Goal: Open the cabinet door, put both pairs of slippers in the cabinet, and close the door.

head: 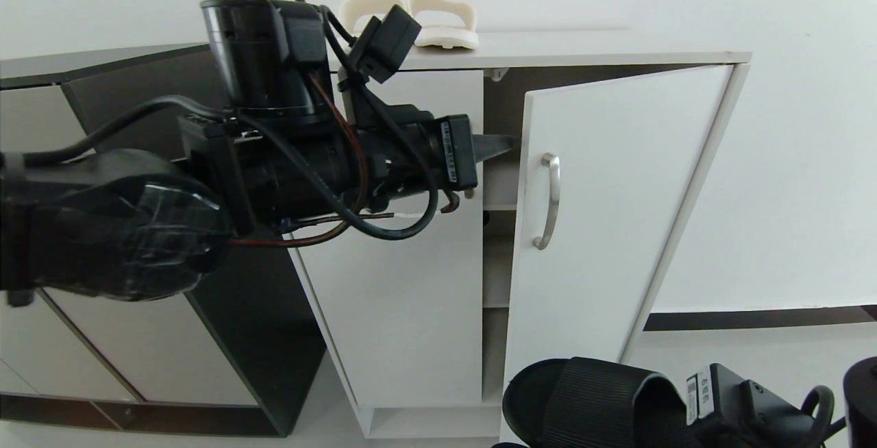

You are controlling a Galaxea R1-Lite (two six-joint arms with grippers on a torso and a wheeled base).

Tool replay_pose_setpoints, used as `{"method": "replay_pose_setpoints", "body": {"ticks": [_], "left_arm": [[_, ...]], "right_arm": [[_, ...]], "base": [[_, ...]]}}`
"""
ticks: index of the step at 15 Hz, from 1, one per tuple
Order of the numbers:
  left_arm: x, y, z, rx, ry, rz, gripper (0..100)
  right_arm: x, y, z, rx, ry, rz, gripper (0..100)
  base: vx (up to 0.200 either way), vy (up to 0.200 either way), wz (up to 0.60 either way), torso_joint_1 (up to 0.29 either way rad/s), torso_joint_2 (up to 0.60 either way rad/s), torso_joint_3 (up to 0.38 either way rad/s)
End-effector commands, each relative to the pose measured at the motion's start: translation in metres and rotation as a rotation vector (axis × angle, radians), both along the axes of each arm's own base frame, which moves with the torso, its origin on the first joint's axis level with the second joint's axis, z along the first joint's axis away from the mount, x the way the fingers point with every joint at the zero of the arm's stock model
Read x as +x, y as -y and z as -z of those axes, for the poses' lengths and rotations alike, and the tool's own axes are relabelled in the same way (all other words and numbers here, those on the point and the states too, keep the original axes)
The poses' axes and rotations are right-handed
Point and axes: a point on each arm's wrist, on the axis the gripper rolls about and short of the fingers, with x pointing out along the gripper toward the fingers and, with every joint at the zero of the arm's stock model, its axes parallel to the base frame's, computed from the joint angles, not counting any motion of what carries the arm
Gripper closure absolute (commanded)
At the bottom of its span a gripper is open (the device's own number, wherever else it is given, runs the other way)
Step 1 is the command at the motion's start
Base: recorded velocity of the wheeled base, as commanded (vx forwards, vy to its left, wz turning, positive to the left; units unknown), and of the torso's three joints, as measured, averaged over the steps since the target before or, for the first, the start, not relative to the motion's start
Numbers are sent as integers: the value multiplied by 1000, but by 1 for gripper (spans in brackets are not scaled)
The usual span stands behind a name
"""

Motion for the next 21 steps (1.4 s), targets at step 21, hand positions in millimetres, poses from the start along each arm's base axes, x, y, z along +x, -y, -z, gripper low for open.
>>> {"method": "replay_pose_setpoints", "body": {"ticks": [21], "left_arm": [[-36, -22, 4, -6, -13, -117, 100]], "right_arm": [[39, -36, -2, -6, -32, 237, 100]], "base": [[-114, 0, 0, 2, 2, 2]]}}
